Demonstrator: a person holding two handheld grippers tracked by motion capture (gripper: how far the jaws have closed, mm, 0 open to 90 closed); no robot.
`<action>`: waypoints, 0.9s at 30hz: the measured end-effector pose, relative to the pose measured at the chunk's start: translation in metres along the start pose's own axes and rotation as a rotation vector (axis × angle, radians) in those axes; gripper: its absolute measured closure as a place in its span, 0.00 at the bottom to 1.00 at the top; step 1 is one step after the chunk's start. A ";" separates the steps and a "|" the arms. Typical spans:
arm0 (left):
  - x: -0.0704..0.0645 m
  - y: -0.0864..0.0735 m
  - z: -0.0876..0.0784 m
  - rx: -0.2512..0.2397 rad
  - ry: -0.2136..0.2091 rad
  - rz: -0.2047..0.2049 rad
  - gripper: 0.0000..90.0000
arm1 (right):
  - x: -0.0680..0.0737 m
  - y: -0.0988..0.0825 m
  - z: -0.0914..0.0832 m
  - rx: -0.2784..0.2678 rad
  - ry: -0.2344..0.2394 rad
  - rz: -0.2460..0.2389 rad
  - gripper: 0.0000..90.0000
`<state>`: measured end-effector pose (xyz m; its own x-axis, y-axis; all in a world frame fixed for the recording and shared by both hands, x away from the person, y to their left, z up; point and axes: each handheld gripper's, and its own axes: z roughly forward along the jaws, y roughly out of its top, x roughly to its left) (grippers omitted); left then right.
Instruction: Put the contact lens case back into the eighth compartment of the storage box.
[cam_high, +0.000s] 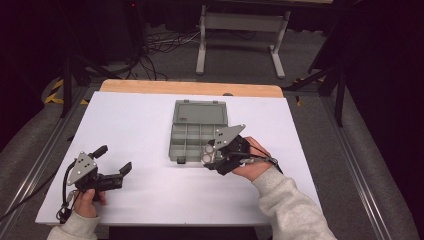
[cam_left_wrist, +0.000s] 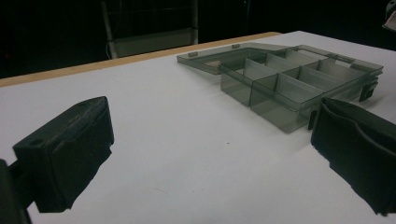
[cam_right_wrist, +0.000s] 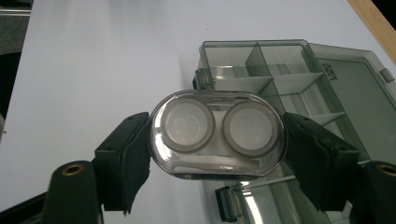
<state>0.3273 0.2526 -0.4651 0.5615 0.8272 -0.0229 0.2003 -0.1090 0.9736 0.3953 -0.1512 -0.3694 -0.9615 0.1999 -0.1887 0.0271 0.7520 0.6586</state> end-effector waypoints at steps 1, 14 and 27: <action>0.000 0.000 0.000 0.000 0.000 0.000 0.00 | -0.002 0.000 0.000 0.000 0.000 0.002 0.29; 0.000 0.000 0.000 0.000 -0.001 0.001 0.00 | -0.026 -0.006 -0.004 0.039 -0.035 0.031 0.29; 0.000 0.000 0.000 0.000 -0.001 0.001 0.00 | -0.044 -0.012 0.000 0.075 -0.048 0.049 0.29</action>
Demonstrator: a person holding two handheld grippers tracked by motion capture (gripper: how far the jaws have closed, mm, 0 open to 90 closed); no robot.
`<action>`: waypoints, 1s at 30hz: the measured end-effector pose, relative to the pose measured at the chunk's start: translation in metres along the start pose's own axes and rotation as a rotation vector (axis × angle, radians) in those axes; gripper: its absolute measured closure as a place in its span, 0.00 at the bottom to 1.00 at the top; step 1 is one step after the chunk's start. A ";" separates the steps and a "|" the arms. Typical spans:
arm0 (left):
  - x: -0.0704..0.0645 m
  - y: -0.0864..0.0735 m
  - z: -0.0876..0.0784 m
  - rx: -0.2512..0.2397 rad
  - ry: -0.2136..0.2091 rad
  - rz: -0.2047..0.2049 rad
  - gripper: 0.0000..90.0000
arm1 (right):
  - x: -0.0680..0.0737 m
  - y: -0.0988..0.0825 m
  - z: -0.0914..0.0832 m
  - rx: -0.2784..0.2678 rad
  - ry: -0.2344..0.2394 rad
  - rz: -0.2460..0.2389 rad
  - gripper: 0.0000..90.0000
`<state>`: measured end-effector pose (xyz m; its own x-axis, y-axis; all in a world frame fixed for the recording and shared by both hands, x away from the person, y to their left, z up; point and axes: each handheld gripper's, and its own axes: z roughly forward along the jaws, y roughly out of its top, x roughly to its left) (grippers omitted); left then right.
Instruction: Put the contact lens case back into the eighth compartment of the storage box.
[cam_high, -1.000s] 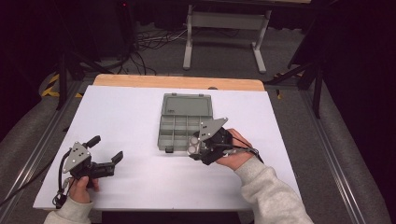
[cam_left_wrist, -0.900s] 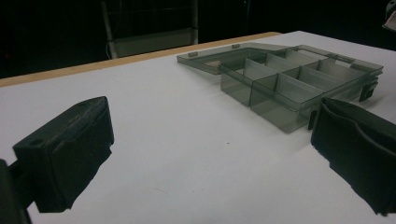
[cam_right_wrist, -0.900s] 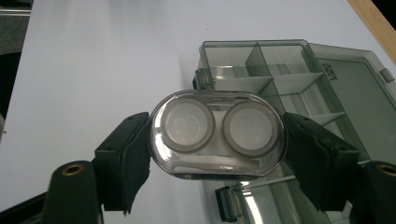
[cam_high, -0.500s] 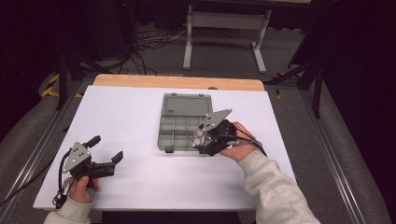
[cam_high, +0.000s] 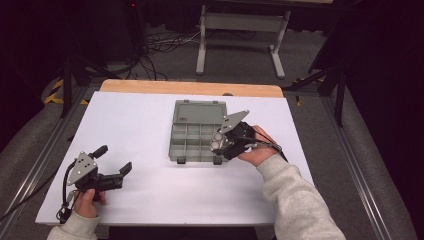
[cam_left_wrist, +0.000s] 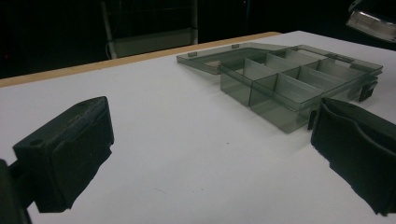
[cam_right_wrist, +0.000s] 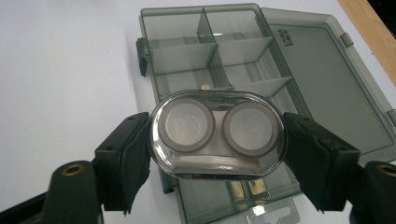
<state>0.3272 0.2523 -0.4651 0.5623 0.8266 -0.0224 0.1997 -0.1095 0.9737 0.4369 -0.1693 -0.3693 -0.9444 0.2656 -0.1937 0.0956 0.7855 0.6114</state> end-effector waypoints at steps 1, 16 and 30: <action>0.000 0.000 0.000 0.000 0.000 0.000 0.00 | 0.000 0.000 0.000 0.000 0.000 0.000 0.29; 0.000 0.000 0.000 0.000 -0.001 0.000 0.00 | -0.019 -0.007 0.002 0.043 -0.027 0.022 0.29; 0.000 0.000 0.000 0.001 0.001 -0.001 0.00 | -0.025 -0.015 0.009 0.074 -0.002 0.022 0.29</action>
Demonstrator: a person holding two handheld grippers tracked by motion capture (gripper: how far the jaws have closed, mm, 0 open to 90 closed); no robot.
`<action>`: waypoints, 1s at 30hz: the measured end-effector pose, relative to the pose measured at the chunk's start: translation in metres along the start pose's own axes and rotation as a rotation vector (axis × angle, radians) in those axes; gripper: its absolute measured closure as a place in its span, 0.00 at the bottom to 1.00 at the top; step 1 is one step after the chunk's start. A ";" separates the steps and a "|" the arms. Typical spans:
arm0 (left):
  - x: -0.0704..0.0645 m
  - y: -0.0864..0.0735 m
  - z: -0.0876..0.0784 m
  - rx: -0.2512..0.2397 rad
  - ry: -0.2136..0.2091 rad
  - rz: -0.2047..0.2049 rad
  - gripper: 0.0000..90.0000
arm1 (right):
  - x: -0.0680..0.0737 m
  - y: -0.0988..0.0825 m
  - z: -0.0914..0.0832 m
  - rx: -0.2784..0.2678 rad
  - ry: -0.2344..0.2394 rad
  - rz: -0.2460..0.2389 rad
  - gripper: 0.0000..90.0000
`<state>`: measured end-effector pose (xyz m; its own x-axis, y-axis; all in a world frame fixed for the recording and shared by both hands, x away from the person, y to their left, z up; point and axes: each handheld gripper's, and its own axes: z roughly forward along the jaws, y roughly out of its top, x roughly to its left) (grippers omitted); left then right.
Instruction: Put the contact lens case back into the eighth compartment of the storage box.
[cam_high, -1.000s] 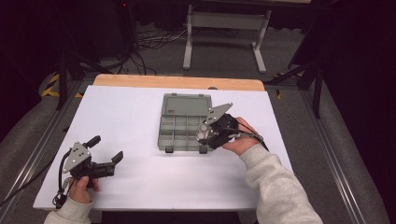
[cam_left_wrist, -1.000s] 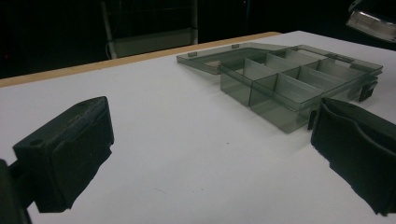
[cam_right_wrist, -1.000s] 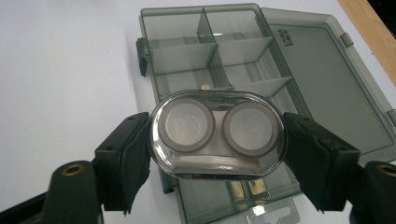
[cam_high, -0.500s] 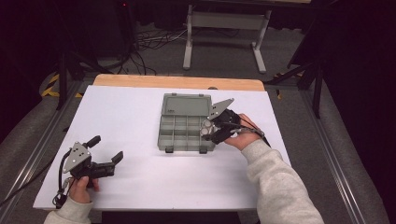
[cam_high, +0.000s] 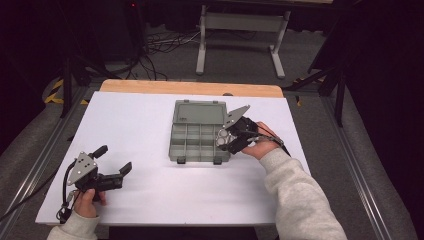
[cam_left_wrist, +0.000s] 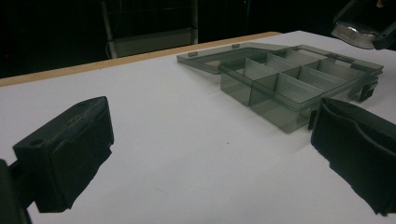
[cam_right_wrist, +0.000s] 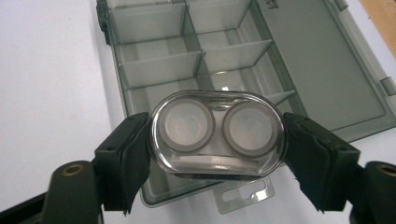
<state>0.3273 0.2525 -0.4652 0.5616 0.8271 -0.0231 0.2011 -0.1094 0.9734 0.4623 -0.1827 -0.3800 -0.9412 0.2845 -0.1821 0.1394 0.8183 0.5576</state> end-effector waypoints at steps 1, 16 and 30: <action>0.000 0.000 0.000 0.000 0.000 -0.001 0.00 | 0.000 0.000 0.001 0.006 0.003 -0.001 0.29; 0.000 0.000 0.000 0.000 0.000 -0.001 0.00 | -0.001 -0.005 0.013 0.060 0.043 -0.030 0.29; 0.000 0.000 0.000 -0.001 -0.001 0.000 0.00 | 0.001 -0.006 0.019 0.086 0.056 -0.053 0.29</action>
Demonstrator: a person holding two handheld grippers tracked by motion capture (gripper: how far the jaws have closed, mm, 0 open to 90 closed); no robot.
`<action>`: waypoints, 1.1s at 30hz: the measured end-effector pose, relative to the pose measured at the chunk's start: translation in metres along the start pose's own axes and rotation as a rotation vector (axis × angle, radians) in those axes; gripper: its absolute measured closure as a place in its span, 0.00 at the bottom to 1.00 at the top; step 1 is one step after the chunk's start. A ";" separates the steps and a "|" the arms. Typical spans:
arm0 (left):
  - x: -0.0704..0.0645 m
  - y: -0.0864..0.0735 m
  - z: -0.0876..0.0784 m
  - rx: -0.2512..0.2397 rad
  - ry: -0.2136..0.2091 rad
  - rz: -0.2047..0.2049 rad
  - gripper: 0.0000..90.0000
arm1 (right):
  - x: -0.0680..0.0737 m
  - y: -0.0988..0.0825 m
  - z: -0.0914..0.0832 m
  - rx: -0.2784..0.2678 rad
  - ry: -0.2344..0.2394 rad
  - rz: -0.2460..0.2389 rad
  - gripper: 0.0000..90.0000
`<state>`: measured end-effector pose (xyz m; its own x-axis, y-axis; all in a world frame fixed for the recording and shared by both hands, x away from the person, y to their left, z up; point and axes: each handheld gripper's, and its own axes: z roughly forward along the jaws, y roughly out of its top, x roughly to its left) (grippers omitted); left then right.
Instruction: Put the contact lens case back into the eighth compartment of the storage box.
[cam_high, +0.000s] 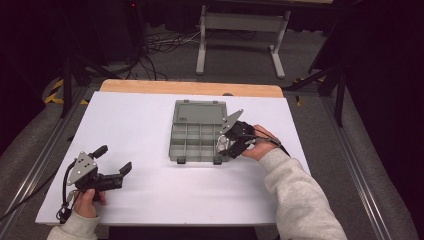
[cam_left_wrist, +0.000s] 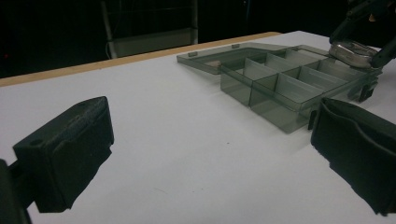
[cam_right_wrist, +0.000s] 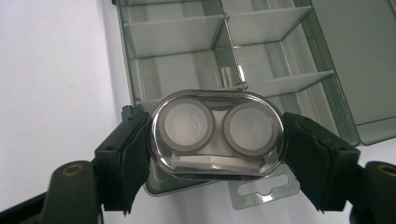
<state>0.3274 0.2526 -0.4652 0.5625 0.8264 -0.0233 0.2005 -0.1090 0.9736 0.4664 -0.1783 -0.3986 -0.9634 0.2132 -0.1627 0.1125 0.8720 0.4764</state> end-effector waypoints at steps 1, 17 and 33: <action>0.000 0.000 0.000 0.000 0.000 0.000 0.00 | 0.000 0.000 0.000 0.004 0.000 -0.002 0.29; 0.000 0.000 0.000 0.000 0.000 0.001 0.00 | -0.001 -0.001 0.002 0.000 0.004 -0.001 0.26; 0.000 0.000 0.000 -0.001 0.000 0.001 0.00 | 0.000 0.001 -0.009 -0.051 -0.003 0.026 0.21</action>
<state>0.3272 0.2523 -0.4652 0.5624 0.8266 -0.0223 0.1995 -0.1094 0.9738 0.4642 -0.1818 -0.3906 -0.9595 0.2373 -0.1520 0.1254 0.8427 0.5236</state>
